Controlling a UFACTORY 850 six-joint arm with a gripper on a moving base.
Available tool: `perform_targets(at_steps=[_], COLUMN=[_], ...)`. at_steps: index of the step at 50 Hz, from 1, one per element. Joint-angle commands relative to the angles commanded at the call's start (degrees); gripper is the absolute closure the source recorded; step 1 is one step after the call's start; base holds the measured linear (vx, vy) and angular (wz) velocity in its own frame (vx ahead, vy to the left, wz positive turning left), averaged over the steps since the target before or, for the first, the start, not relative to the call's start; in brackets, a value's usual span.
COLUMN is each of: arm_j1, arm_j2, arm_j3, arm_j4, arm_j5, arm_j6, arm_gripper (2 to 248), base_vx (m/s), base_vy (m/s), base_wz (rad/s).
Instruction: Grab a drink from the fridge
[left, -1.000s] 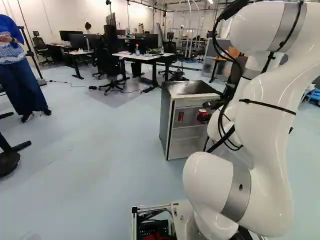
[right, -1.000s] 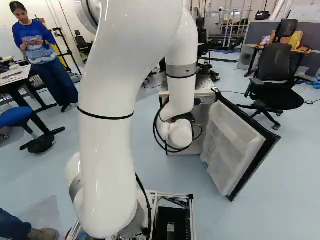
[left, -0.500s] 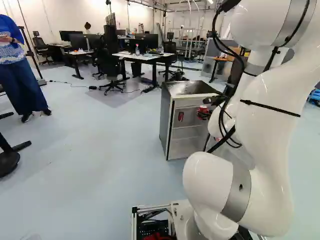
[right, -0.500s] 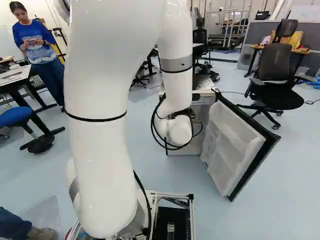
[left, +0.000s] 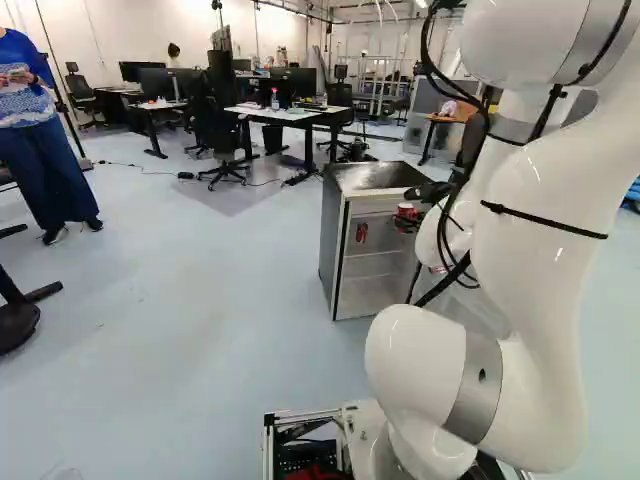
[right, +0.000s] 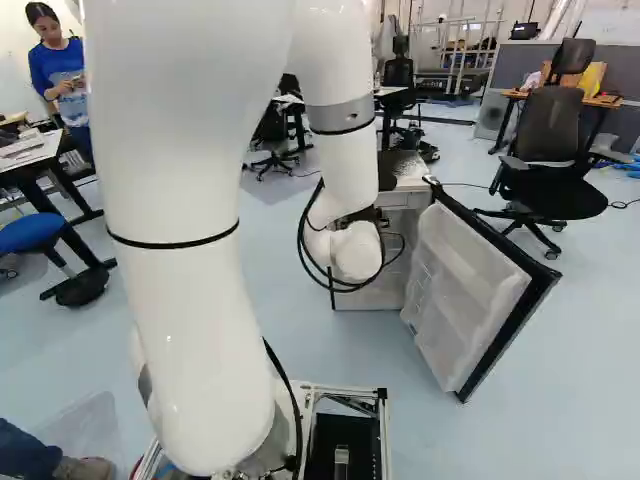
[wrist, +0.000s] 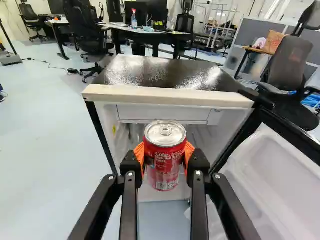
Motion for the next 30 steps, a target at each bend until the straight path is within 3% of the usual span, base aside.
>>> perform_targets(at_steps=[30], arm_j1=[2.27], arm_j2=[3.70], arm_j3=[-0.96], arm_j4=[0.93], arm_j5=[-2.49], arm_j6=[0.00], arm_gripper=[153], base_vx=[0.000], base_vy=[0.000], base_wz=[0.000])
